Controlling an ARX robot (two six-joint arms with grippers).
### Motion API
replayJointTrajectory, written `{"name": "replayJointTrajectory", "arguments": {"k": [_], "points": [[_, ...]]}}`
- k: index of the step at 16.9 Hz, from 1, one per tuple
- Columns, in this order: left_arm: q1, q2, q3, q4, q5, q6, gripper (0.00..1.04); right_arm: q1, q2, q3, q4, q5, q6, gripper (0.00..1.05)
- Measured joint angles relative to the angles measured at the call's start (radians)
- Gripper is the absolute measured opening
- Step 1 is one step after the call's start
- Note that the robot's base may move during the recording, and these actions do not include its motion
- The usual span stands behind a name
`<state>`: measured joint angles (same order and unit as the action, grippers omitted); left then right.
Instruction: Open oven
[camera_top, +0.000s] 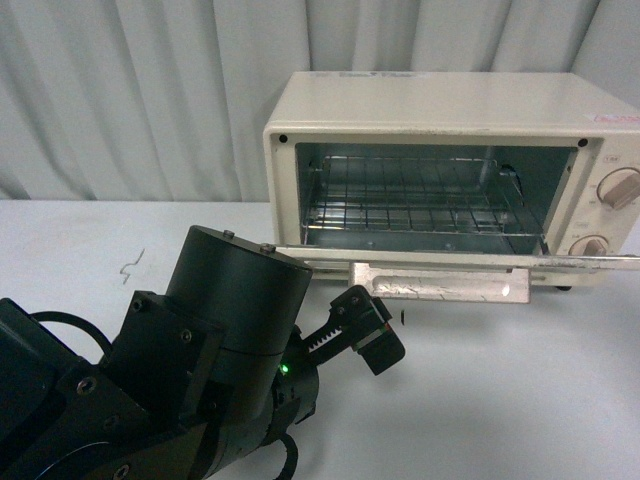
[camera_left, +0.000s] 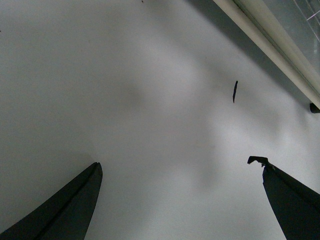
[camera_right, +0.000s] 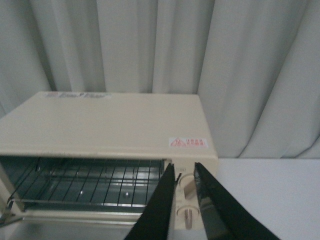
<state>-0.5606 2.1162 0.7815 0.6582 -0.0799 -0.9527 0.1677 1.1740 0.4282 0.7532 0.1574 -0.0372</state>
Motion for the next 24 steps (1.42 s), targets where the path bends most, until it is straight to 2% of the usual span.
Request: {"name": "replayJointTrajectory", "arguments": {"k": [2, 6, 10, 12, 13, 16, 17, 24], "points": [[0.0, 0.0, 0.0, 0.0, 0.002, 0.0, 0.98, -0.032, -0.058, -0.086, 0.009, -0.021, 0.011, 0.01], [0.0, 0.0, 0.0, 0.0, 0.001, 0.0, 0.98, -0.072, -0.198, -0.214, 0.007, -0.063, 0.02, 0.02], [0.0, 0.0, 0.0, 0.0, 0.002, 0.0, 0.98, -0.087, -0.252, -0.256, -0.014, -0.08, 0.02, 0.02], [0.0, 0.0, 0.0, 0.0, 0.001, 0.0, 0.98, -0.154, -0.315, -0.292, -0.038, -0.145, 0.02, 0.02], [0.0, 0.0, 0.0, -0.001, 0.001, 0.0, 0.98, -0.17, -0.339, -0.303, -0.05, -0.145, 0.022, 0.02], [0.0, 0.0, 0.0, -0.001, 0.001, 0.0, 0.98, -0.168, -0.52, -0.37, -0.164, -0.156, 0.023, 0.02], [0.0, 0.0, 0.0, -0.001, 0.001, 0.0, 0.98, -0.168, -0.558, -0.408, -0.135, -0.156, 0.023, 0.02], [0.0, 0.0, 0.0, -0.001, 0.001, 0.0, 0.98, -0.168, -0.793, -0.418, -0.376, -0.156, 0.023, 0.02]]}}
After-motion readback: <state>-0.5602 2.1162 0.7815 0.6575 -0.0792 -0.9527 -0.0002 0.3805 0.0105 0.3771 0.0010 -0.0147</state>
